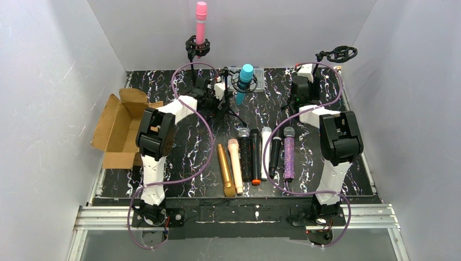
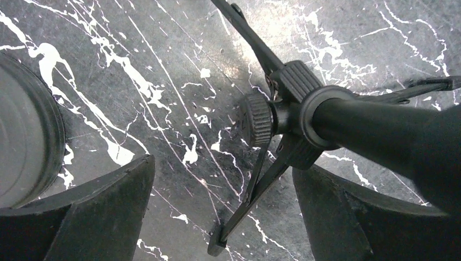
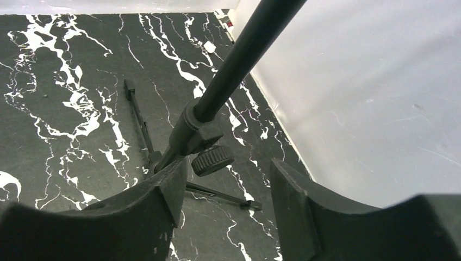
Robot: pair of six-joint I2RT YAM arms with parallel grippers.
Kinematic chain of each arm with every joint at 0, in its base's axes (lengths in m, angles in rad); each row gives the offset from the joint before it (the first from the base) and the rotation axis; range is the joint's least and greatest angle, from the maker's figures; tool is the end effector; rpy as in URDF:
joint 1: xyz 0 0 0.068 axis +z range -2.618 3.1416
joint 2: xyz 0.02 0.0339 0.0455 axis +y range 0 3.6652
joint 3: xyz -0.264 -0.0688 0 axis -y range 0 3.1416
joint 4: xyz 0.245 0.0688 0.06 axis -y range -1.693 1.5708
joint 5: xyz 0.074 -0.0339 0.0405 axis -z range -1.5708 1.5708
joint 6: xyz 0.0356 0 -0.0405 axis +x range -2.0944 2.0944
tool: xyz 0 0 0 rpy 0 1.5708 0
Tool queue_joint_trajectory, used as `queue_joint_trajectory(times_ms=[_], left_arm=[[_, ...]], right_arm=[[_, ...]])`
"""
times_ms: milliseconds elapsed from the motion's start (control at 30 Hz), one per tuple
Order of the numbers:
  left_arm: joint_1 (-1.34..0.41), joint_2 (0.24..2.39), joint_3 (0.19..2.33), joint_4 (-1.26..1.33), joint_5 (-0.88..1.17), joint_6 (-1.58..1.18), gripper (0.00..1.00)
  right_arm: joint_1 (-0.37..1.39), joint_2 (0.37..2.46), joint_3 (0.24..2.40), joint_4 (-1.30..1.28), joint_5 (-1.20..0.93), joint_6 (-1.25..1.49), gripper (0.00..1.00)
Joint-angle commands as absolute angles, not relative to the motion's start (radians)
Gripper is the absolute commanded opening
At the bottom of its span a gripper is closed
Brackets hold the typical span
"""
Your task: Attach the microphones to the stand
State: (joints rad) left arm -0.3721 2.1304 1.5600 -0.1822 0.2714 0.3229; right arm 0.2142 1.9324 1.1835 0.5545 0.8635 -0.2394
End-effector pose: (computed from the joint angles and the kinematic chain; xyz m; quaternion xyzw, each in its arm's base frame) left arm 0.4416 -0.1826 0.1814 0.3602 0.8364 -0.1338 0.3910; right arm 0.4249 0.0647 0.2188 0.1012 0.7433 -0.3305 0.5727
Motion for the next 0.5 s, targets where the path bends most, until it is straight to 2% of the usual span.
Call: queue_joint_trajectory(times_ms=[0, 200, 367, 400, 467], left_arm=[[-0.381, 2.067, 1.525, -0.236, 0.263, 0.359, 0.99], [-0.369, 1.946, 1.481, -0.375, 0.274, 0.359, 1.00], [-0.334, 1.869, 1.488, -0.534, 0.381, 0.347, 0.99], [-0.327, 1.852, 1.482, -0.556, 0.405, 0.347, 0.99], [-0.316, 1.824, 1.471, -0.596, 0.441, 0.350, 0.99]], right_arm=[[0.203, 1.935, 1.162, 0.664, 0.834, -0.237, 0.60], [0.196, 1.964, 1.179, 0.689, 0.807, -0.228, 0.37], [0.196, 1.955, 1.178, 0.707, 0.785, -0.225, 0.05], [0.196, 1.951, 1.177, 0.709, 0.783, -0.225, 0.01], [0.196, 1.939, 1.168, 0.709, 0.776, -0.224, 0.01]])
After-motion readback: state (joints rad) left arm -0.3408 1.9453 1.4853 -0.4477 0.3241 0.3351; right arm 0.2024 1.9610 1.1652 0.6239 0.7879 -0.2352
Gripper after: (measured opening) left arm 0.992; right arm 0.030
